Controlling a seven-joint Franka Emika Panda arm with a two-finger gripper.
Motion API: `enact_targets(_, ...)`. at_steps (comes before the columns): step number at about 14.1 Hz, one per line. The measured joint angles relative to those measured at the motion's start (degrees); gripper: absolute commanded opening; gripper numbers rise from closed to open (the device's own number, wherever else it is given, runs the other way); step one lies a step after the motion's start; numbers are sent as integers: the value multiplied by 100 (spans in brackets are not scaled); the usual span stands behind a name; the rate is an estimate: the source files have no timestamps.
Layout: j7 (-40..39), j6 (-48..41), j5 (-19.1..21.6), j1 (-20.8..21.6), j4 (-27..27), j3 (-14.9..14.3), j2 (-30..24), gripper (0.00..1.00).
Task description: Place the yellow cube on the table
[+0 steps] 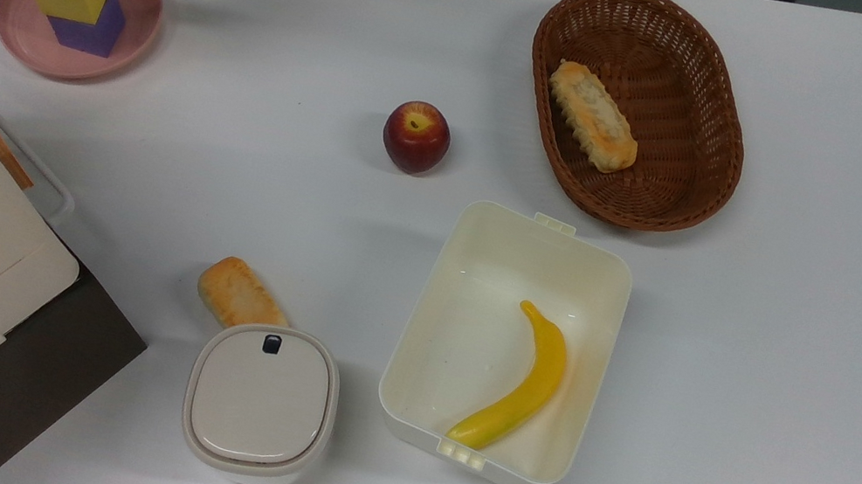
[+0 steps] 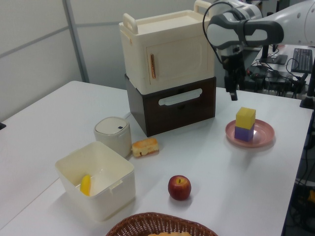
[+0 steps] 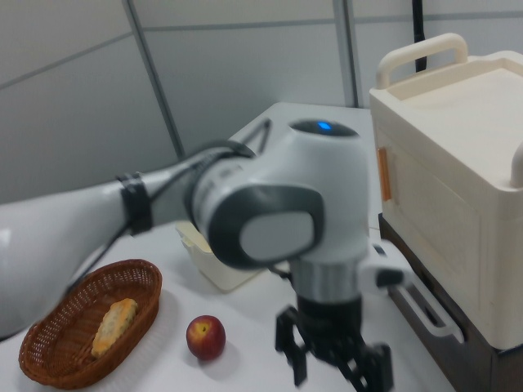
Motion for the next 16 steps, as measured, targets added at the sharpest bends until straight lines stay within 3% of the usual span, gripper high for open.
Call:
enact_targets(4,-196,1,-242,-275,-6,-2,431,100)
enact_targets(12,12,271,-316,-286,-6,0,982,100)
enact_targets(14,58,392,-336,-286,-6,0,1087,79)
enact_targets(15,70,419,-347,-286,-3,0,1121,57)
enact_targets(16,80,427,-353,-286,1,0,1141,44)
